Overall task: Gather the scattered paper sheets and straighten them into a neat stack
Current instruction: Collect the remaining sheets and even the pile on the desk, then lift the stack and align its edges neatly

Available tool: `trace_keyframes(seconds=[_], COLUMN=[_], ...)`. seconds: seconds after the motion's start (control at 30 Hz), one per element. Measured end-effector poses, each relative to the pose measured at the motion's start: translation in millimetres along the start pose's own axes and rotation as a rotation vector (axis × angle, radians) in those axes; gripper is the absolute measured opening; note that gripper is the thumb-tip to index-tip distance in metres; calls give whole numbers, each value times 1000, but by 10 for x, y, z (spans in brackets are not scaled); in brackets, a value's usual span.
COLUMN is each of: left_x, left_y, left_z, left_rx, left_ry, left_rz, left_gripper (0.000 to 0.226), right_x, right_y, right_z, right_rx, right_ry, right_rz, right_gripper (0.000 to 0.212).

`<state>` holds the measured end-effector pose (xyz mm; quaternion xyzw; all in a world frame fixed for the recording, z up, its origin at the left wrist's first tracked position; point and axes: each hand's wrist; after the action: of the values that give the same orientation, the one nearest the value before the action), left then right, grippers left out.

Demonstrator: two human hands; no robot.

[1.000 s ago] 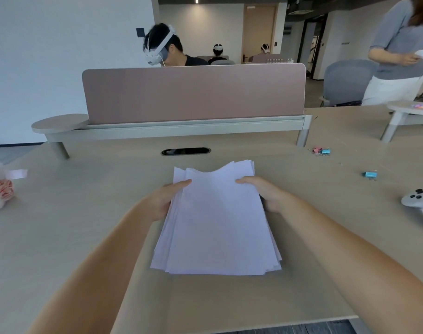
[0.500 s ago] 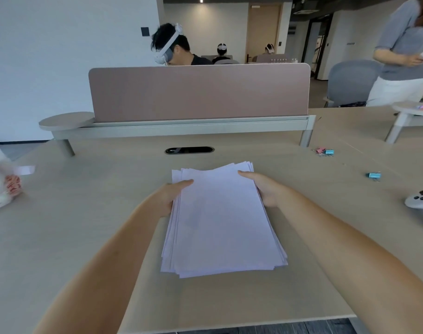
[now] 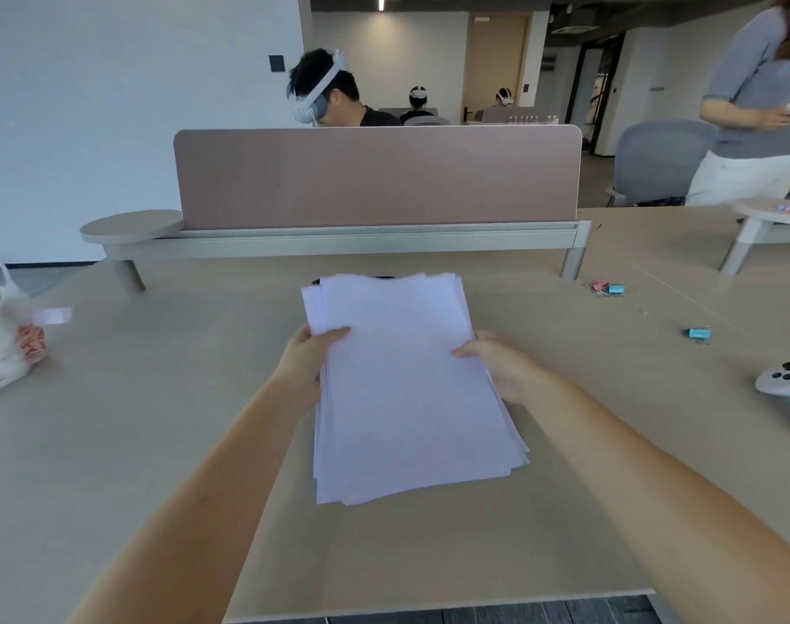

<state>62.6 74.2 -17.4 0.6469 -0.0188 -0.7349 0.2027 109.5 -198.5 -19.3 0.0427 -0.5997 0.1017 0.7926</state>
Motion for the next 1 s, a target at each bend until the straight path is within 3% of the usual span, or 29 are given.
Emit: trace_keyframes(seconds=[0.13, 0.3, 0.4, 0.53, 0.6, 0.77, 0.87, 1.0], left_x=[-433, -829, -914, -636, -491, -598, -541, -195], left_y=[152, 525, 680, 718, 719, 769, 733, 706], left_z=[284, 645, 801, 834, 825, 868, 889, 886], left_rx=[150, 93, 86, 71, 54, 15, 11, -25], left_ry=[67, 440, 560, 556, 522, 559, 523, 407], left_rz=[67, -21, -73, -112, -107, -104, -86, -94], left_gripper=[39, 27, 14, 26, 21, 20, 25, 23], right_x=[319, 650, 709, 432, 305, 413, 379, 110], right_y=[-16, 5, 65, 218, 275, 155, 130, 236], right_z=[306, 804, 1052, 1168, 1111, 1104, 1152, 1062], right_rx=[-132, -237, -301, -358, -390, -453, -415, -408], right_ry=[-342, -652, -746, -737, -668, -652, -716, -659], right_rz=[-57, -51, -111, -136, -109, -143, -128, -34], right_gripper=[40, 32, 24, 27, 23, 39, 24, 24])
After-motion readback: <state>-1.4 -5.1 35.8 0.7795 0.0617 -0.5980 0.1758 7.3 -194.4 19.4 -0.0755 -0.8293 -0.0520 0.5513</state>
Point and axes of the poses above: each hand's wrist, its own z-axis away from the middle knuckle, its own y-axis out of the palm, x = y × z, and after that the axes turned 1 degree about z, right-handed
